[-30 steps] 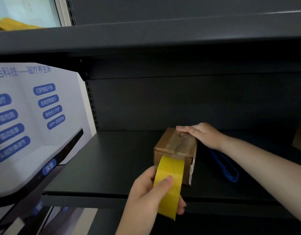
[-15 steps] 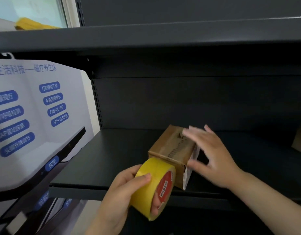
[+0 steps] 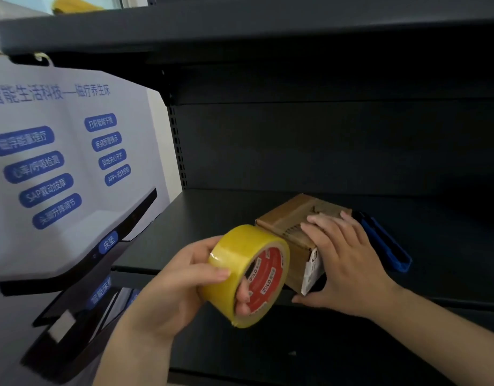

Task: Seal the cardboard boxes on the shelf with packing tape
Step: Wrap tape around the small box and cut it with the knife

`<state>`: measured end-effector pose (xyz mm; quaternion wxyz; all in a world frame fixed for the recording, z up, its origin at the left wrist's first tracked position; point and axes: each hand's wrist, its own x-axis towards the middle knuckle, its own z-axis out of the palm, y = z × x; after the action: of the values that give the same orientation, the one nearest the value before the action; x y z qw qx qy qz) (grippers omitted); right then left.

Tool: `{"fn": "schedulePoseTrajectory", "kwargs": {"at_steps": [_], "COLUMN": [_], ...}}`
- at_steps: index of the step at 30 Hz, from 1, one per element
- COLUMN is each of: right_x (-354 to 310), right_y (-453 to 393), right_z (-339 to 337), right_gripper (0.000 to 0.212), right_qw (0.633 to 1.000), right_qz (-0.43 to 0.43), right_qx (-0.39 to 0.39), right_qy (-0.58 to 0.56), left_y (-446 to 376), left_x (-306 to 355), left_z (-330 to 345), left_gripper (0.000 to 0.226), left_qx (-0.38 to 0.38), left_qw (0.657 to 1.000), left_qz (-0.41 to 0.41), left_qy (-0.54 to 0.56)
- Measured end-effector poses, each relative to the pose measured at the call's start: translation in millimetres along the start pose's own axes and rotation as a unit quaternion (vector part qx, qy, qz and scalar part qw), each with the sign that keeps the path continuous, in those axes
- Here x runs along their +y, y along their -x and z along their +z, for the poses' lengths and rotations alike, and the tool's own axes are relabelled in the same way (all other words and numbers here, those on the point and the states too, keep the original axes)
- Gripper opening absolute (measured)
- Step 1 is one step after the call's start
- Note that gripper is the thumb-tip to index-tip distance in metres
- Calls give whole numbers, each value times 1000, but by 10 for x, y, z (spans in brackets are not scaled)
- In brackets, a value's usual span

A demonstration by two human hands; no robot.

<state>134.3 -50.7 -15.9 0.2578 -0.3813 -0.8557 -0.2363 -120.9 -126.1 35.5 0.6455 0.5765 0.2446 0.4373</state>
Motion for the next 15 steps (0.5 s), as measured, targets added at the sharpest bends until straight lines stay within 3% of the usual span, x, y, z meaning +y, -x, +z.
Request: {"fn": "schedulePoseTrajectory", "kwargs": {"at_steps": [3, 5, 7, 10, 15], "right_x": [44, 102, 180, 293, 391], "right_y": [-23, -90, -208, -362, -438], "right_z": [24, 0, -76, -152, -92], "right_gripper": [107, 103, 105, 108, 122], "right_qw": [998, 999, 997, 986, 961], "right_qz": [-40, -22, 60, 146, 234], "right_qx": [33, 42, 34, 11, 6], "right_qy": [19, 16, -18, -75, -145], "left_y": [36, 13, -54, -212, -434], "left_x": [13, 27, 48, 33, -11], "left_z": [-19, 8, 60, 151, 265], "left_gripper": [43, 44, 36, 47, 34], "left_qx": [-41, -24, 54, 157, 95], "left_qw": [999, 999, 993, 977, 989], "left_qz": [-20, -26, -33, -28, -4], "left_qy": [-18, -39, -97, -144, -114]}}
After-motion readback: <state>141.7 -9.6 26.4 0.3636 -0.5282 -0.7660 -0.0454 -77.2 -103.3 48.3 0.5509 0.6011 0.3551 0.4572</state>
